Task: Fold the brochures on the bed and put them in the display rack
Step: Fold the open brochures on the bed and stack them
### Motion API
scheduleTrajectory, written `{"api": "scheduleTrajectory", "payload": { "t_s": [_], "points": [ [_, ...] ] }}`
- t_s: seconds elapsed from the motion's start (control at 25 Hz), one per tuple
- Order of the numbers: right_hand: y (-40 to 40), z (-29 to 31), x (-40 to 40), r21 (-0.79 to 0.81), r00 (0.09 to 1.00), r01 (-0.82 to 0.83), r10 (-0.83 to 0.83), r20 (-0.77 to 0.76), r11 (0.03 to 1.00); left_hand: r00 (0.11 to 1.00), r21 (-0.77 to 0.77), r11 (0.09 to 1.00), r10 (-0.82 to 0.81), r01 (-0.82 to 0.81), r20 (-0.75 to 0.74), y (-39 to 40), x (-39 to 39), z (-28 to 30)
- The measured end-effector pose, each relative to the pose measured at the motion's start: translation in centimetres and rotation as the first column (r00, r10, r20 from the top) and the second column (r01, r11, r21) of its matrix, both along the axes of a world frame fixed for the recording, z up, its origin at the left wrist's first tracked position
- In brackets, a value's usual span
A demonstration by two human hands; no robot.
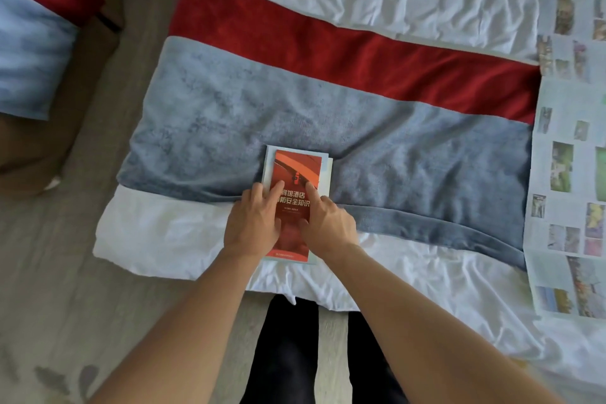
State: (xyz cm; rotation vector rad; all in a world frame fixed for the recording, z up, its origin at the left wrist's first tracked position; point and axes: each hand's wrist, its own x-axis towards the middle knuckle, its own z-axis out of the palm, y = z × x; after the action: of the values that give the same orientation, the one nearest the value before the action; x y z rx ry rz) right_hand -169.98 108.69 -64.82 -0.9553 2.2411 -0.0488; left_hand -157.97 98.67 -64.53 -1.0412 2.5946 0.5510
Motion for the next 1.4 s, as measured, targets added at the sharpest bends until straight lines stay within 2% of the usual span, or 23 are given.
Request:
{"api": "scheduleTrajectory", "payload": {
  "t_s": [0.08, 0.2, 0.36, 0.56, 0.72, 0.84, 1.04, 1.4],
  "points": [
    [0.0, 0.0, 0.2, -0.050, 0.996, -0.039, 0.034, -0.087, 0.998, 0.999, -0.066, 0.997, -0.039, 0.038, -0.010, 0.0, 0.2, -0.1],
    [-0.1, -0.3, 0.7, -0.179, 0.946, -0.234, 0.181, -0.269, 0.956, 0.982, -0.046, 0.981, -0.187, 0.186, -0.013, 0.1, 0.4, -0.7],
    [-0.5, -1.4, 0.7, -0.163, 0.949, -0.258, 0.219, -0.226, 0.952, 0.982, -0.017, 0.983, -0.185, 0.185, 0.024, 0.0, 0.0, -1.4],
    [-0.8, -1.8, 0.5, -0.128, 0.962, -0.235, 0.212, -0.172, 0.964, 0.977, -0.035, 0.980, -0.193, 0.196, 0.088, 0.0, -0.7, -1.7],
    [-1.5, -0.9, -0.5, -0.104, 0.954, -0.277, 0.260, -0.151, 0.955, 0.970, -0.069, 0.972, -0.215, 0.223, 0.117, -0.7, -2.1, -0.7],
    [-0.7, 0.3, -2.6, -0.147, 0.971, -0.218, 0.199, -0.133, 0.965, 0.975, -0.090, 0.973, -0.206, 0.213, 0.081, -1.0, -3.9, 0.5],
    [3.8, 1.5, -8.8, -0.123, 0.977, -0.123, 0.099, -0.188, 0.985, 0.972, -0.117, 0.965, -0.233, 0.234, 0.020, 0.8, -10.0, 1.9],
    [15.9, 2.3, -20.7, -0.097, 0.962, 0.131, -0.150, -0.226, 0.987, 0.925, -0.019, 0.925, -0.379, 0.379, -0.015, 12.3, -24.2, 1.7]
  ]
}}
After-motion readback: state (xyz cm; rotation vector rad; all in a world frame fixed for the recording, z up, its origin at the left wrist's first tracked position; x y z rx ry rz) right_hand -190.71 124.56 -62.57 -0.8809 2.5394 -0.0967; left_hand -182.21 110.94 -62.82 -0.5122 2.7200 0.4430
